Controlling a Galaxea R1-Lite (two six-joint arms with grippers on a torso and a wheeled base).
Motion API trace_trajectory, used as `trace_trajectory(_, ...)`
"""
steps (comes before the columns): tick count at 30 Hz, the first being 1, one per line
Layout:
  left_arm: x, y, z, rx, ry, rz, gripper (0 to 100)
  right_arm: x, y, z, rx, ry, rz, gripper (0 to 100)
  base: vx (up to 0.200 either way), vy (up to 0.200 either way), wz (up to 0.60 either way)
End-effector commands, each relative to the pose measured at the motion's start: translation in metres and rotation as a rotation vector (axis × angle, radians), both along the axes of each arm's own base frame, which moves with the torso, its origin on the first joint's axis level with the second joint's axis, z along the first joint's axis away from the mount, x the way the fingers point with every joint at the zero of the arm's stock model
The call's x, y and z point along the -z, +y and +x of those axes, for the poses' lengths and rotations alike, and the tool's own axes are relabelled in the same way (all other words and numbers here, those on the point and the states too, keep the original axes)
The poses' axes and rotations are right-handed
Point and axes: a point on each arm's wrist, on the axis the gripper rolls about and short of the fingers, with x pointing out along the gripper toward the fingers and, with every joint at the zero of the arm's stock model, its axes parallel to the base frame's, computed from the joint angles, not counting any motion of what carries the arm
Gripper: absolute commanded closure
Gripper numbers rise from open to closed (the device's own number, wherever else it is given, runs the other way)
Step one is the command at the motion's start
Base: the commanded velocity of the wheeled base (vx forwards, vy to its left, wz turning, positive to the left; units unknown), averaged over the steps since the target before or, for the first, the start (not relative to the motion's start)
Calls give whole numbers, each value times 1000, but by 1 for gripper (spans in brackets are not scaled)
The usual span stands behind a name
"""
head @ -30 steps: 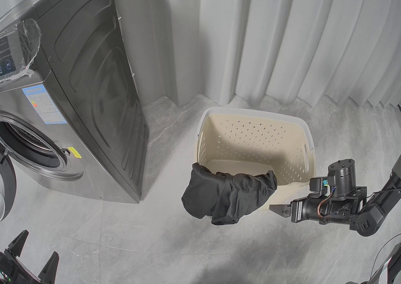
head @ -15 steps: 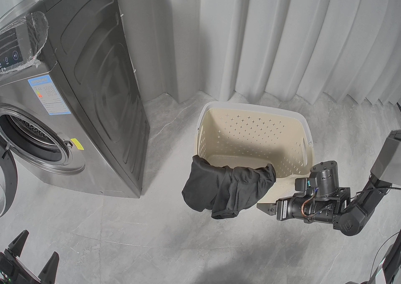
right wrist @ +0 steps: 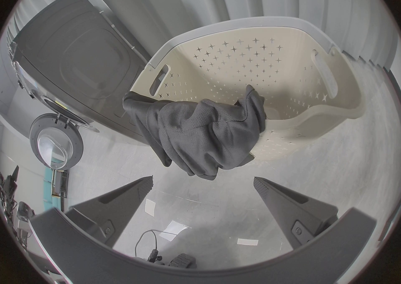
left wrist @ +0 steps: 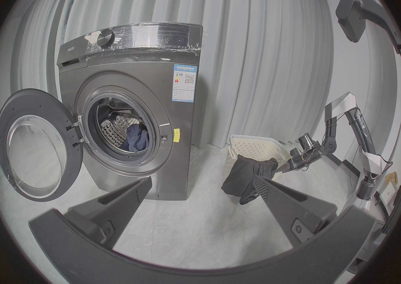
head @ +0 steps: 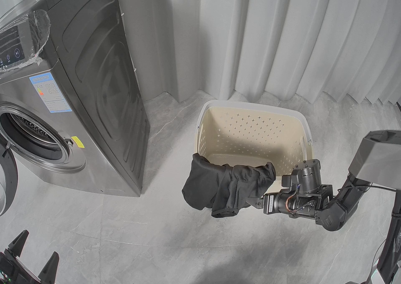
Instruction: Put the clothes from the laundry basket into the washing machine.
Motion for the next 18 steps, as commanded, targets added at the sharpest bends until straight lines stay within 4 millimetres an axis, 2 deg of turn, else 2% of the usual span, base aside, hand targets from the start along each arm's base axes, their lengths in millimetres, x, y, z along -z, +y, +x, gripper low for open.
trace_trajectory(1, 5, 0, 1, 0, 19, 3, 0, 13, 2, 13, 18, 11, -10, 0, 0, 0, 0)
trace_trajectory(9, 5, 0, 1, 1, 19, 3, 0, 19, 5, 36, 70, -28, -22, 0, 0, 0, 0)
trace_trajectory(18, 5, 0, 1, 3, 19, 3, 0, 26, 5, 49, 86, -39, -19, 0, 0, 0, 0)
